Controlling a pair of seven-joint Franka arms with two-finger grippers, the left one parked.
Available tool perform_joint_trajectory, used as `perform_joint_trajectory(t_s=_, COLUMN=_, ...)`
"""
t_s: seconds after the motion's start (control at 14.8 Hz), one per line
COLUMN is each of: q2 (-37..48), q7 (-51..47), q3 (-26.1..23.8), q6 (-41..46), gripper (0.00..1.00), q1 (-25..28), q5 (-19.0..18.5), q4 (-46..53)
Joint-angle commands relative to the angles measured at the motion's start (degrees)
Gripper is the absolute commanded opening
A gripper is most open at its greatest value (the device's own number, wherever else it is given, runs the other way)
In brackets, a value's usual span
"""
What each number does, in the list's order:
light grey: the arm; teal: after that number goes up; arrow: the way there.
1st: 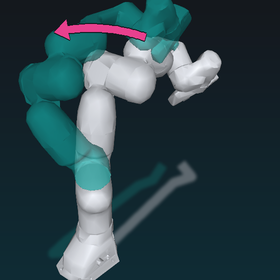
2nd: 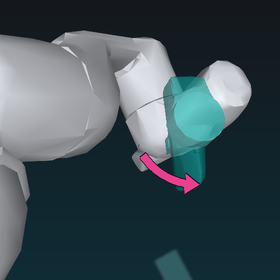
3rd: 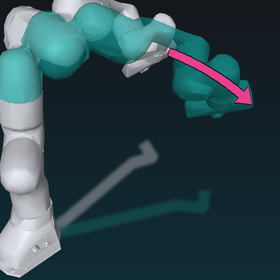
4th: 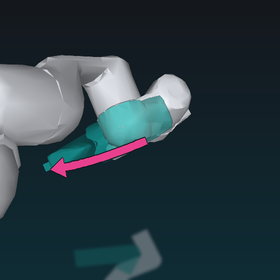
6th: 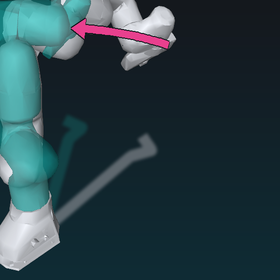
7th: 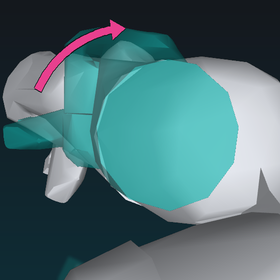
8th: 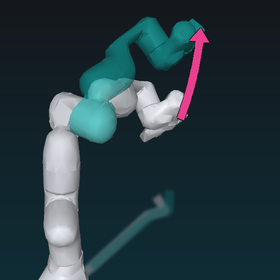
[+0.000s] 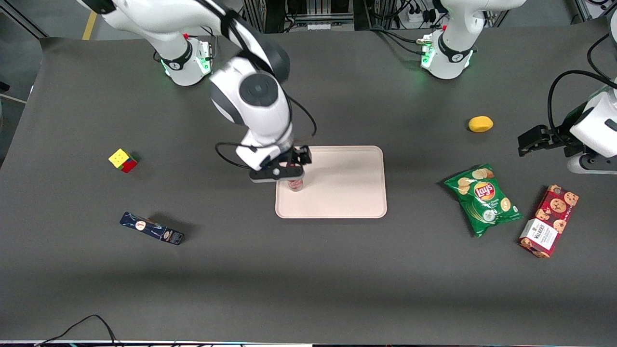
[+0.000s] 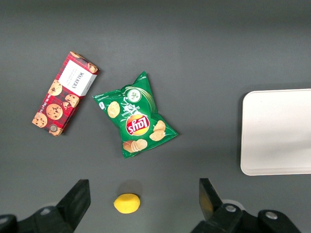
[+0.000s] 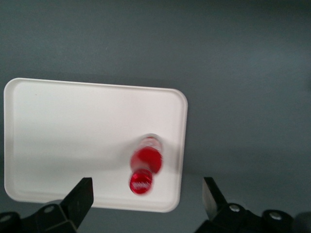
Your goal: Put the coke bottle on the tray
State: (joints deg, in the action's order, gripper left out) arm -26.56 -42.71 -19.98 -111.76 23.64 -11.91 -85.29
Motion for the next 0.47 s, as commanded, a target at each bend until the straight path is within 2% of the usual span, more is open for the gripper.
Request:
perform_joint_trajectory(t_s=0.0, q2=8.62, q7=14.12, q3=3.36, q6=13.9, gripper=1.0, q1=-1.41, q5=-0.13, q4=5.81)
perform_joint_trajectory(t_s=0.14, q2=11.25, q7=16.77, q3=5.74, q6=20.67, gripper=1.0, q1=-1.41, q5=-0.13, q4=9.78)
perform_joint_trajectory(t_s=0.27, q2=14.33, q7=25.7, q3=9.15, q6=24.73, gripper=1.0, q1=-1.93, q5=1.17, q4=10.67)
perform_joint_trajectory(t_s=0.41, q2=17.15, q7=32.23, q3=16.6, q6=25.01, gripper=1.0, q1=-2.64, q5=10.01, q4=9.54)
